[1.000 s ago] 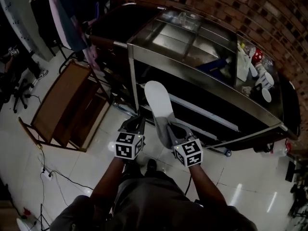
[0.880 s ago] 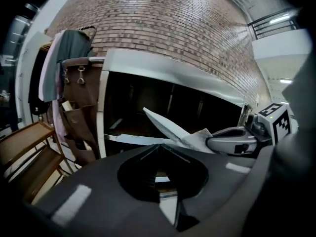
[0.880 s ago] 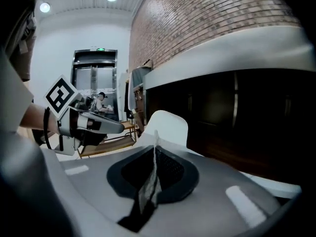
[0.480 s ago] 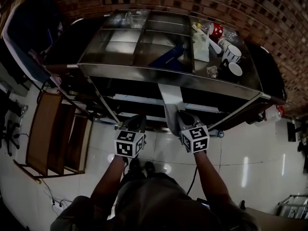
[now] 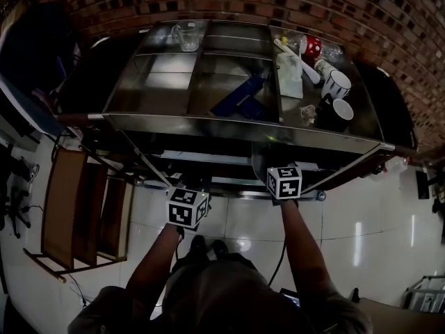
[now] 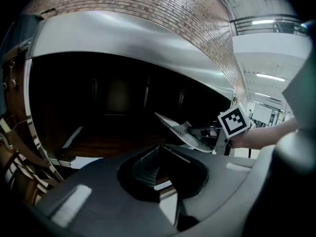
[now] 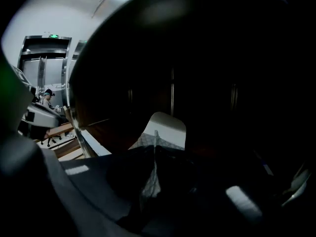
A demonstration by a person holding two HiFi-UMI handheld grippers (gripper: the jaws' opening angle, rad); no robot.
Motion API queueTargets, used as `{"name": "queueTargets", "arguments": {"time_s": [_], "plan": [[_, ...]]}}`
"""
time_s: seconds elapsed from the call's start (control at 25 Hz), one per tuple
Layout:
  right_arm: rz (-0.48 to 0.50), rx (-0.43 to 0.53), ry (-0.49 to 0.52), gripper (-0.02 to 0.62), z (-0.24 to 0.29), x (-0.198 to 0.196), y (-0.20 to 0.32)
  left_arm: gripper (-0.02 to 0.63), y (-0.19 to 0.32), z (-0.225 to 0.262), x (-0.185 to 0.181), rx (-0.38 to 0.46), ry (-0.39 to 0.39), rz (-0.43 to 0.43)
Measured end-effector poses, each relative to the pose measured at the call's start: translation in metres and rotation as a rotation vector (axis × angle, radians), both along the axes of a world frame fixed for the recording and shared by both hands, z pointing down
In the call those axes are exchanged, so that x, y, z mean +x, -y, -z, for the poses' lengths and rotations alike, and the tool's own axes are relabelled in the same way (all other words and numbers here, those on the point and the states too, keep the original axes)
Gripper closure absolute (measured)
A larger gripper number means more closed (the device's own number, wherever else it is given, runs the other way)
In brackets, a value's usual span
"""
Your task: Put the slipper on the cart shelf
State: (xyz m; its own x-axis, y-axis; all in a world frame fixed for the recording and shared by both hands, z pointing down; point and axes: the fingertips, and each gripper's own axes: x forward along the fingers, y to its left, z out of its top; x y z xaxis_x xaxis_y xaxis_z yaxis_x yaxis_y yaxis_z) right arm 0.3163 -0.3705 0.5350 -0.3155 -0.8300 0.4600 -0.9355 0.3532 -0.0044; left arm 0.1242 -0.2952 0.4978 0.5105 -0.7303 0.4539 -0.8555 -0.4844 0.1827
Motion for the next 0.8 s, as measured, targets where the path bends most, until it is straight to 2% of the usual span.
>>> {"name": "queueTargets", "arguments": {"time_s": [0.4,0.64,0.72,0.8], "plan": [[-0.116,-0.049,0.013,0.578,-0.025,0.001,0.043,0.598,0.013,-0.005,-0.019,-0.044,0.028,-0.006],[-0.111,-0.039,0.036,0.572,-0.020,-0.001,0.048,0.598,0.015,0.000,-0.012,-0.030,0.031,-0.048],[-0.106,-0.024,0.054,0.530,-0.014,-0.003,0.042,0.598,0.014,0.003,-0.010,-0.023,0.027,-0.058],[-0.108,-0.011,0.055,0.526,-0.006,-0.005,0.033,0.598,0.014,0.008,-0.010,-0.014,0.020,-0.064]]}}
